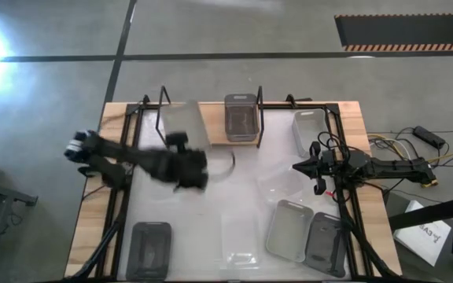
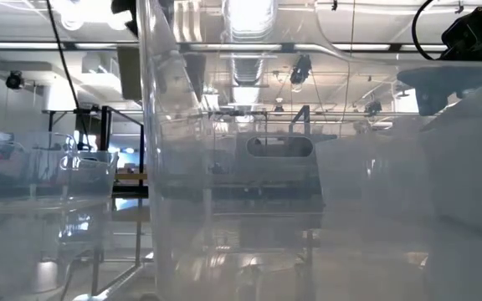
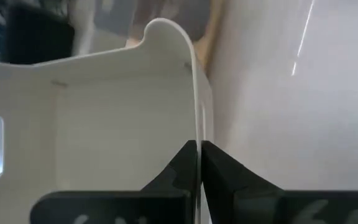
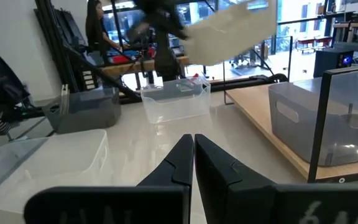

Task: Stack baskets on shelf by color
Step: Put the bottom left gray bin on the shelf

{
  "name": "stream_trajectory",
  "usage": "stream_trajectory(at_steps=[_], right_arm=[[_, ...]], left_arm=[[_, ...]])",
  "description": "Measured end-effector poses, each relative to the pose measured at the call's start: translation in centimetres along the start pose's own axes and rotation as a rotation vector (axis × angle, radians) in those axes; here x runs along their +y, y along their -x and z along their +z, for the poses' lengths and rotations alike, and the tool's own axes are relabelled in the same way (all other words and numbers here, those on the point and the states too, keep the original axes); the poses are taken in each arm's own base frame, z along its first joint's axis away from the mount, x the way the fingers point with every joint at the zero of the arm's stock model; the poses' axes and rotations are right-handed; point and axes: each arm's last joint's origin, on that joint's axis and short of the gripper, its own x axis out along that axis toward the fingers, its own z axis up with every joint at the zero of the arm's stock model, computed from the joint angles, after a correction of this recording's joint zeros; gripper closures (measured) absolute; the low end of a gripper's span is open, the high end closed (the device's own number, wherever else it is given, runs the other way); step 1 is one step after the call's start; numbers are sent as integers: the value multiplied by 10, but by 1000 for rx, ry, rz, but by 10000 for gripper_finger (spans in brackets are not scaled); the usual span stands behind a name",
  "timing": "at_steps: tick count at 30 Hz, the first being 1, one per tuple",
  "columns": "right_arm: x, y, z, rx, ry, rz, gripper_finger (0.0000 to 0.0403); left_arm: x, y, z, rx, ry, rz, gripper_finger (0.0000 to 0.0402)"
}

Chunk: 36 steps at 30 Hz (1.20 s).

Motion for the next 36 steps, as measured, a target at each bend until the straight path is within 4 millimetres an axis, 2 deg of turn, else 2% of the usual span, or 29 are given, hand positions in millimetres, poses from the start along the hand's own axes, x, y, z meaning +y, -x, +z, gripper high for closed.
stream_trajectory(at_steps=[3,7,10,15,28,36], right_arm=[[0,0,0,0,0,0,394],[0,0,0,0,0,0,394],[0,0,0,0,0,0,394],[0,0,0,0,0,0,394],[0,0,0,1,0,0,394],[0,0,0,1,0,0,394]], left_arm=[[30,-35,-9,-32,-4,-74,401],[52,-73,-18,-168,-59,-160,401],[58,-95,-26,-186,-78,-158,401],[61,-122,-35,-122,-97,-136,401],[50,-166,-19,-87,-176,-177,401],[52,-167,-12,-117,-185,-148,401]])
